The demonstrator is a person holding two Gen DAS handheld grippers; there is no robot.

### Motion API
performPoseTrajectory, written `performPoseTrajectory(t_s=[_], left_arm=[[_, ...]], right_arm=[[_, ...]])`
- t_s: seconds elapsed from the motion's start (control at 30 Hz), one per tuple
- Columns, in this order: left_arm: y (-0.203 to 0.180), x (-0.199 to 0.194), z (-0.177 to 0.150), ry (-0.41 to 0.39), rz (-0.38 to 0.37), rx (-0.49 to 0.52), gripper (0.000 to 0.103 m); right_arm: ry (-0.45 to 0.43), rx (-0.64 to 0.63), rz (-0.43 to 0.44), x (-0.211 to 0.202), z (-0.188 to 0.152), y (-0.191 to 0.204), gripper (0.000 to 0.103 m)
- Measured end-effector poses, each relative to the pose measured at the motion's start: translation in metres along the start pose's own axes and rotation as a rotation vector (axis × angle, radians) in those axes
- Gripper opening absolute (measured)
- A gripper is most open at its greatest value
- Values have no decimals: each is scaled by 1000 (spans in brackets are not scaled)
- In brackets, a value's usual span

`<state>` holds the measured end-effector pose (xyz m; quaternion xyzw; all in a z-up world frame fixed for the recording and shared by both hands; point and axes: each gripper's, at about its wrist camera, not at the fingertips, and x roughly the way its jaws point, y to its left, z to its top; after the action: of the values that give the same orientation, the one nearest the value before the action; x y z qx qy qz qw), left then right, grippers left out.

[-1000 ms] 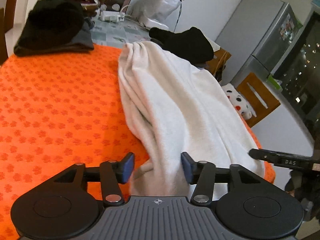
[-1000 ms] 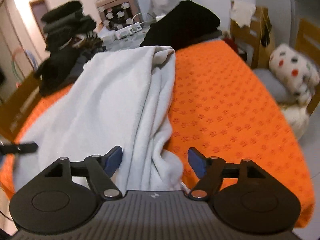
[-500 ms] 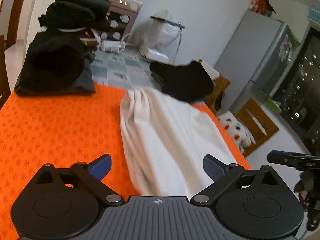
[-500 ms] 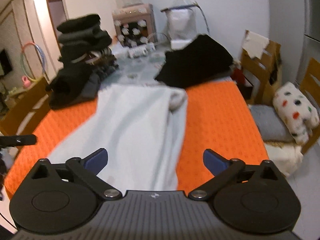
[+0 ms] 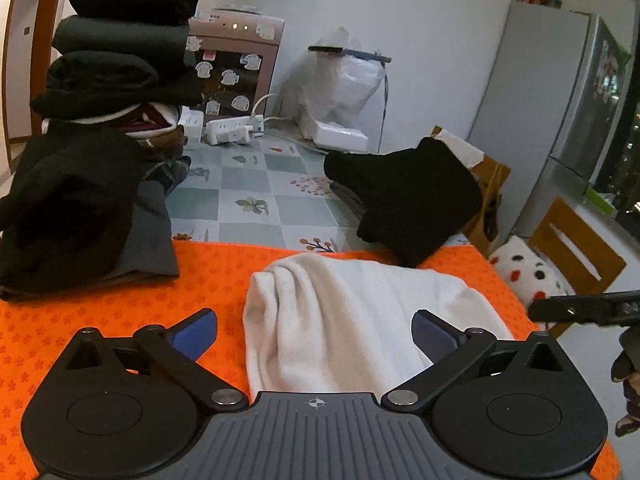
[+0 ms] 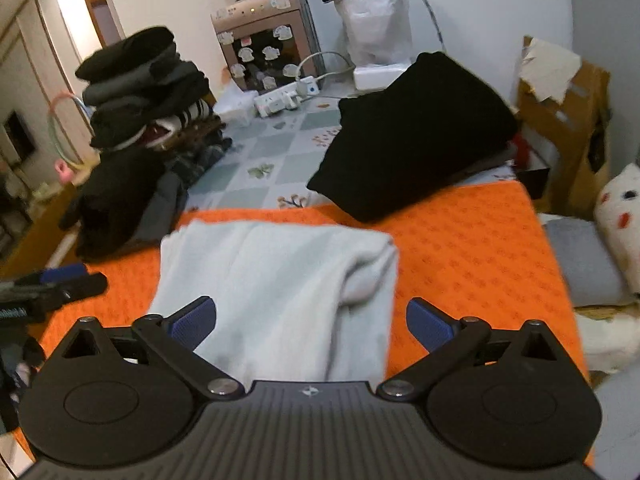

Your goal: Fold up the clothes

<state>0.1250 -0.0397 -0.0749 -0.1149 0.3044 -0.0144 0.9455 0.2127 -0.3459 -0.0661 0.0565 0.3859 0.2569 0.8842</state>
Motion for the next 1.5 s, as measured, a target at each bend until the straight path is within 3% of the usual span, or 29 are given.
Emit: performPoseTrajectory(t_s=[0.03,0.13,0.17,0.23,0.33,0.37,0.5,0.63,0.77,0.8,0.83,0.87,0.9,0.93,1.1,1.23,1.37,1.5], left_arm=[[-2,4,1,5,3,-3,103],[-8,8,2,19,-8,11,100],[-11,10,2,29,-10,24,97],[-15,17,4,48,-18,52,74],[-15,33,6,69,-34,49,49],[-13,39,7,78,-35,35,46],[5,64,13,99,-9,-88,46],[26,77,15,98,-6,-212,62],[36,89,12,116,-42,-279,65],[38,93,11,127,-54,-291,61],[40,97,10,135,-67,-304,31],[41,96,12,123,-88,-313,19],[43,94,15,111,-109,-321,19],[44,93,18,98,-130,-327,19],[52,102,41,94,-166,-289,19],[70,139,27,170,-170,-321,23],[82,143,16,150,-221,-357,33],[86,116,21,89,-224,-391,35]], right_arm=[[1,19,14,7,3,-5,79],[10,96,55,27,10,-23,54],[15,131,70,34,12,-29,53],[23,183,80,45,13,-39,47],[28,249,73,58,10,-51,45],[30,283,73,62,9,-57,45],[38,385,79,77,10,-76,46],[75,452,105,93,10,-89,55],[106,498,134,110,5,-96,55],[112,506,152,114,4,-96,55],[115,509,171,118,2,-97,50],[116,510,189,122,1,-97,39],[116,500,197,124,2,-97,14],[98,479,195,122,5,-97,13],[0,343,217,103,48,-95,12],[81,311,178,145,47,-106,12],[63,270,133,140,46,-103,15],[34,228,91,130,45,-100,30]])
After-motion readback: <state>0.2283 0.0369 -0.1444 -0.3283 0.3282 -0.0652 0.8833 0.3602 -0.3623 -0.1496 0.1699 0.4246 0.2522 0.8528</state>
